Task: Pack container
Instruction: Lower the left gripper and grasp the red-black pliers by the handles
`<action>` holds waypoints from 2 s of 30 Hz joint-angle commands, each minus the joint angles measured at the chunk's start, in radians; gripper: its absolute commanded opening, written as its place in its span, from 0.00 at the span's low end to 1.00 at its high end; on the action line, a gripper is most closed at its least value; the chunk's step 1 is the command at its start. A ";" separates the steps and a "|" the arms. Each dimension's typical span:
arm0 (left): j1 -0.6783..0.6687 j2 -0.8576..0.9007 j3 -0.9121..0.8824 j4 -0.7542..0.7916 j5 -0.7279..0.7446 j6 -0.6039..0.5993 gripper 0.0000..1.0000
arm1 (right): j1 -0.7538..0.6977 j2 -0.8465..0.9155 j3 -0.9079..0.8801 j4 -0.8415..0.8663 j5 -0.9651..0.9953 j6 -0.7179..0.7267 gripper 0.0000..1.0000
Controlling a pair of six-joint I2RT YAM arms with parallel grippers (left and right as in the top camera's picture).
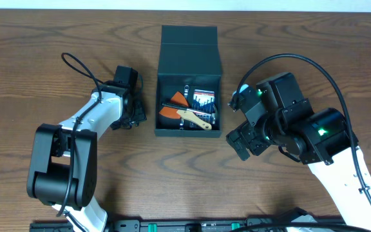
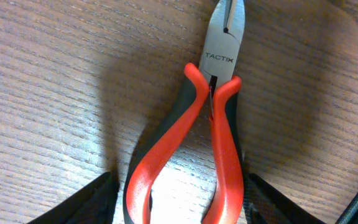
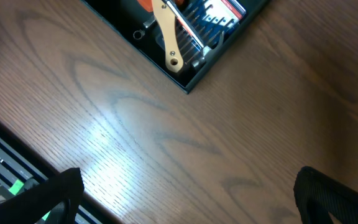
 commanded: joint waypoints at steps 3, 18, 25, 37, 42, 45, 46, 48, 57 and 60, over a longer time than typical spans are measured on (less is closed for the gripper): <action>-0.003 0.016 -0.015 -0.006 0.003 0.014 0.58 | -0.010 -0.004 0.002 0.000 0.000 0.014 0.99; -0.002 0.016 -0.015 -0.005 0.003 0.013 0.40 | -0.010 -0.004 0.002 0.000 0.000 0.014 0.99; -0.002 0.007 -0.015 -0.005 0.003 0.013 0.30 | -0.010 -0.004 0.002 0.000 0.000 0.014 0.99; -0.002 -0.013 -0.006 -0.006 0.003 0.013 0.14 | -0.010 -0.004 0.002 0.000 0.000 0.014 0.99; -0.002 -0.039 -0.002 -0.006 0.003 0.013 0.10 | -0.010 -0.004 0.002 0.000 0.000 0.014 0.99; -0.002 -0.060 -0.002 -0.006 0.003 0.013 0.08 | -0.010 -0.004 0.002 0.000 0.000 0.014 0.99; -0.002 -0.068 -0.002 -0.006 0.002 0.013 0.07 | -0.010 -0.004 0.002 0.000 0.000 0.014 0.99; -0.002 -0.084 -0.002 -0.006 0.002 0.013 0.06 | -0.010 -0.004 0.002 0.000 0.000 0.014 0.99; -0.003 -0.195 -0.002 -0.010 0.003 0.013 0.06 | -0.010 -0.004 0.002 0.000 0.000 0.014 0.99; -0.005 -0.267 -0.001 -0.010 0.004 0.013 0.06 | -0.010 -0.004 0.002 0.000 0.000 0.014 0.99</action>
